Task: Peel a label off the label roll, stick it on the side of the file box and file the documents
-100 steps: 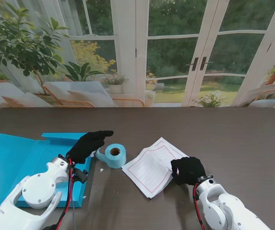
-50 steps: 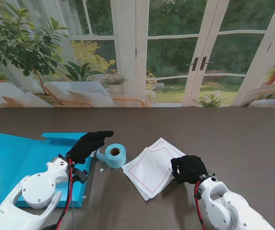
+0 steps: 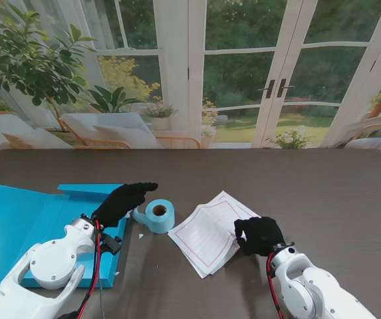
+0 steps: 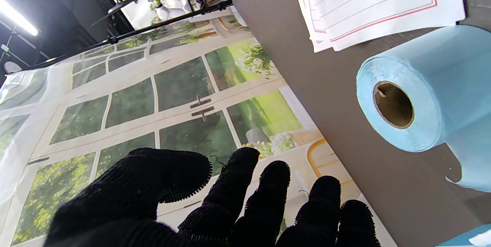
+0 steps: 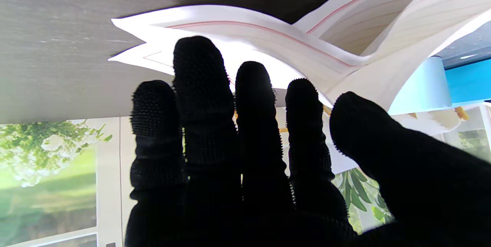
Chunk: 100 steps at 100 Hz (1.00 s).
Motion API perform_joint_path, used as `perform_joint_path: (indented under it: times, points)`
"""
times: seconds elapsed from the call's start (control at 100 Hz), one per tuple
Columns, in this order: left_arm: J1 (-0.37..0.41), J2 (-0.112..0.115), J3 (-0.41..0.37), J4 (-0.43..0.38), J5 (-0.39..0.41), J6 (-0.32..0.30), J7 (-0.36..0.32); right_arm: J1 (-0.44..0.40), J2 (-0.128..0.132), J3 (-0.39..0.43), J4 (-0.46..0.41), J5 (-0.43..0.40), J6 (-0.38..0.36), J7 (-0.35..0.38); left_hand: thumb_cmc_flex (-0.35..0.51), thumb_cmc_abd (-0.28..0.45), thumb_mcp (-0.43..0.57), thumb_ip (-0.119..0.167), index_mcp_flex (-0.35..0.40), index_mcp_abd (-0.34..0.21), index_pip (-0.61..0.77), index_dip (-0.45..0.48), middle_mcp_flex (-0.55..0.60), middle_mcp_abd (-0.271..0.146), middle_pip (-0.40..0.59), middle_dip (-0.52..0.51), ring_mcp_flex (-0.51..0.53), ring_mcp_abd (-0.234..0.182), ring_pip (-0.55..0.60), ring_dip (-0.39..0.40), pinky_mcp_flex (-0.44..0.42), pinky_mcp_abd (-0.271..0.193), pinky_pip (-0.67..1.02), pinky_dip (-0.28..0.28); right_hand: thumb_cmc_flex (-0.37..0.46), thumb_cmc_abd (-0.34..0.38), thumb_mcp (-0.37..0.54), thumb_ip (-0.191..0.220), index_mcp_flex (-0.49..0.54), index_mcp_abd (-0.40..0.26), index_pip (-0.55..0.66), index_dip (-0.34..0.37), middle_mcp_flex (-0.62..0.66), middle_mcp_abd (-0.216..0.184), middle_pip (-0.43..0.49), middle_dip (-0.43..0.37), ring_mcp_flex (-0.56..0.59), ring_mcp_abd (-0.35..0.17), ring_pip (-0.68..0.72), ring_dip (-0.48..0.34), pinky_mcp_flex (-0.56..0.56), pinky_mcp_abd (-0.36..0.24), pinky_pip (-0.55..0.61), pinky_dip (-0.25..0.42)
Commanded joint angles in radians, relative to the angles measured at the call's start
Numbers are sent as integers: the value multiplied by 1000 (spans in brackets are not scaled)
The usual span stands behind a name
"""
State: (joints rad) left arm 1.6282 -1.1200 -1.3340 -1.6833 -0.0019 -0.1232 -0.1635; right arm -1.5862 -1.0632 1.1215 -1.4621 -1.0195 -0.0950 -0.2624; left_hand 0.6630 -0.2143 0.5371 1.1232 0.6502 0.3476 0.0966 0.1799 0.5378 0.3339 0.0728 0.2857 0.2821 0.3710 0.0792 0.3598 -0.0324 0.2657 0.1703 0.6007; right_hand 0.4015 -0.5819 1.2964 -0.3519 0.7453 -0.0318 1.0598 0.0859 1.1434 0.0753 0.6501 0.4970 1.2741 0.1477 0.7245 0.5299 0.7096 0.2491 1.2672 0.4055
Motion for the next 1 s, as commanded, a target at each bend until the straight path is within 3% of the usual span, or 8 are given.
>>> perform_joint_path:
  times: [0.0,0.04,0.07,0.11,0.54,0.8,0.99]
  points:
    - [1,0,-2,-1,-4,2,-24,-2,-8,-13,10,3,19,9,-28,42,-19,-28,-17,3,-18,-5,-31,-6,-13,-4,-16,4,-5,3,-21,-38,-18,7,-47,47,13,58,-72,29,-60,50,-42,19,24,-2,-9,26,-8,7,-144,25,5,18]
    - [1,1,-2,-1,-4,2,-25,0,-10,-20,15,5,28,2,-28,42,-20,-28,-17,2,-18,-5,-32,-6,-14,-4,-16,3,-5,3,-21,-38,-18,7,-63,71,15,95,-105,47,-86,80,-59,23,31,-5,-19,25,-11,7,-151,25,3,19]
    - [1,1,-2,0,-4,1,-26,1,-10,-24,19,5,34,-2,-28,41,-19,-28,-18,2,-18,-5,-32,-6,-14,-4,-16,5,-5,3,-21,-37,-18,7,-87,109,13,170,-137,73,-139,175,-76,23,39,-12,-27,25,-12,4,-156,23,1,20]
    - [2,1,-3,-2,-4,2,-27,3,-11,-28,23,6,41,-7,-29,42,-20,-28,-18,1,-18,-5,-32,-7,-14,-4,-17,3,-5,3,-21,-38,-18,7,-97,118,11,195,-172,84,-158,207,-91,26,41,-13,-36,24,-15,3,-161,23,0,21]
    - [4,4,-4,-9,-8,14,-44,12,-8,-55,40,-11,92,-4,-30,43,-21,-31,-16,4,-17,-4,-30,-5,-13,-4,-17,3,-5,3,-23,-39,-19,7,-122,10,40,201,-388,159,-208,224,-183,29,81,-21,-88,23,-10,-4,-199,11,-6,22]
    - [2,7,-6,-9,-14,19,-57,14,-4,-64,43,-35,116,3,-31,45,-23,-33,-16,3,-17,-3,-30,-6,-13,-4,-16,3,-5,3,-24,-41,-19,7,-62,-40,22,202,-463,186,-219,215,-253,30,102,-28,-140,21,2,-12,-227,4,-11,26]
    - [2,8,-7,-9,-18,22,-64,17,1,-74,44,-53,130,17,-32,46,-24,-34,-17,2,-17,-3,-32,-6,-14,-4,-17,2,-5,3,-24,-42,-19,7,-32,-154,19,193,-494,201,-228,205,-293,35,110,-33,-170,19,7,-18,-248,0,-21,25]
